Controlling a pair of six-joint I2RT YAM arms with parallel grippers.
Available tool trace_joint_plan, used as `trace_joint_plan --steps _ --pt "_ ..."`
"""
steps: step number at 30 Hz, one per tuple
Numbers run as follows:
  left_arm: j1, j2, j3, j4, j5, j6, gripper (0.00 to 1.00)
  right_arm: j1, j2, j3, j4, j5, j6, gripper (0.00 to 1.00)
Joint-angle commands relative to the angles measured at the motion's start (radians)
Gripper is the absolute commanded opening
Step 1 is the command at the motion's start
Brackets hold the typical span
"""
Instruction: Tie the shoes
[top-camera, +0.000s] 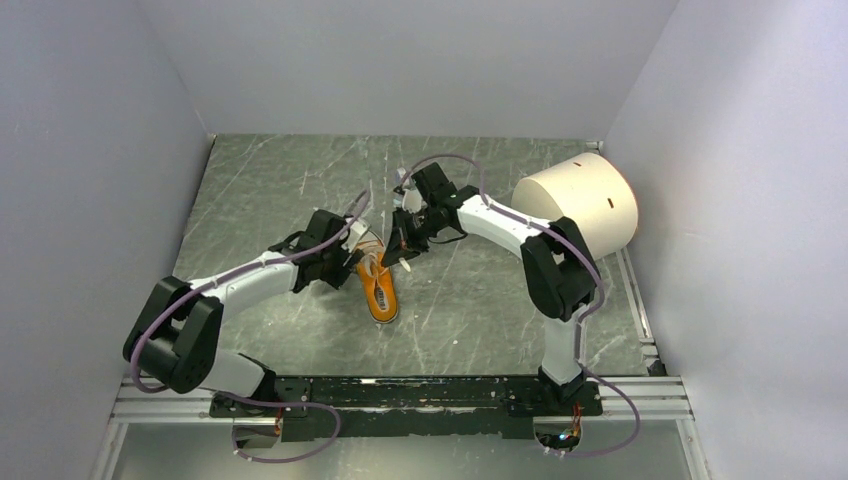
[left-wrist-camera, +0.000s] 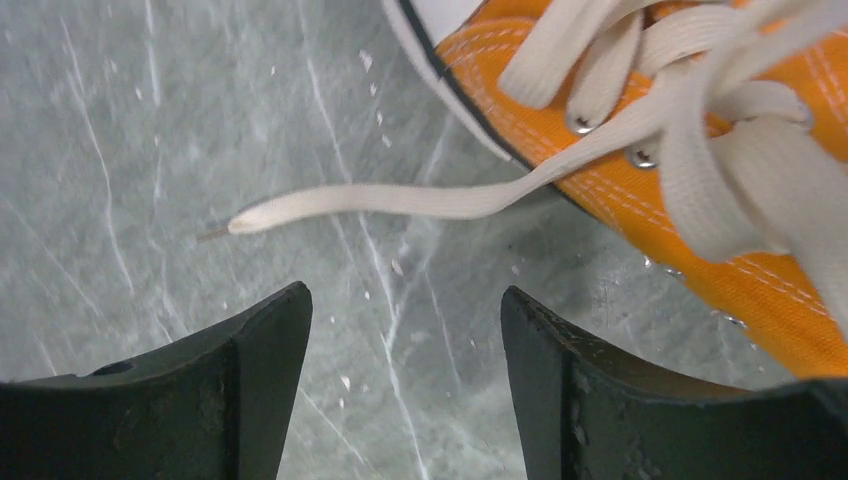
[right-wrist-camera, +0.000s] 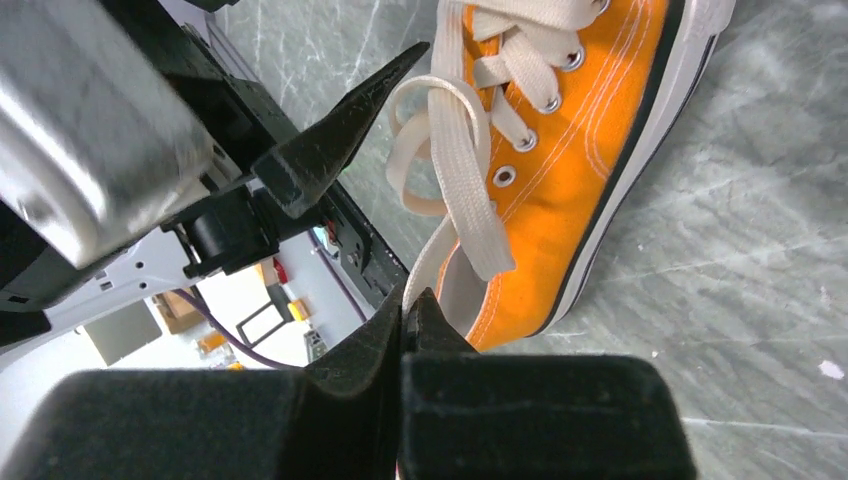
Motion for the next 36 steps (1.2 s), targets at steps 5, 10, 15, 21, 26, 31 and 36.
trace_joint_plan --steps 5,10,15,21,26,31,36 --pt "0.057 0.031 -0.118 0.484 0.215 0.243 0.64 -0.013 0.062 0.104 -0.091 -0.051 -0.086 0.0" --pt "0.06 0.113 -0.096 0.534 0.364 0.283 0.53 -0.02 0.086 0.158 -0.134 -0.067 -0.121 0.0" --pt "0.073 0.082 -0.142 0.53 0.295 0.249 0.09 -0.028 0.079 0.159 -0.14 -0.086 -0.139 0.0" --pt "0.074 -0.094 -0.101 0.279 0.105 0.119 0.05 -0.041 0.062 0.191 -0.211 -0.022 -0.181 0.0" --pt "0.073 -0.293 -0.007 0.003 -0.042 -0.072 0.05 -0.042 0.023 0.124 -0.328 0.092 -0.298 0.0" --pt "0.079 -0.433 0.087 -0.153 -0.142 -0.349 0.05 -0.051 -0.095 -0.1 -0.294 0.22 -0.354 0.0" --pt "0.126 -0.322 0.201 -0.497 -0.105 -0.704 0.05 -0.076 -0.13 -0.121 -0.316 0.324 -0.38 0.0"
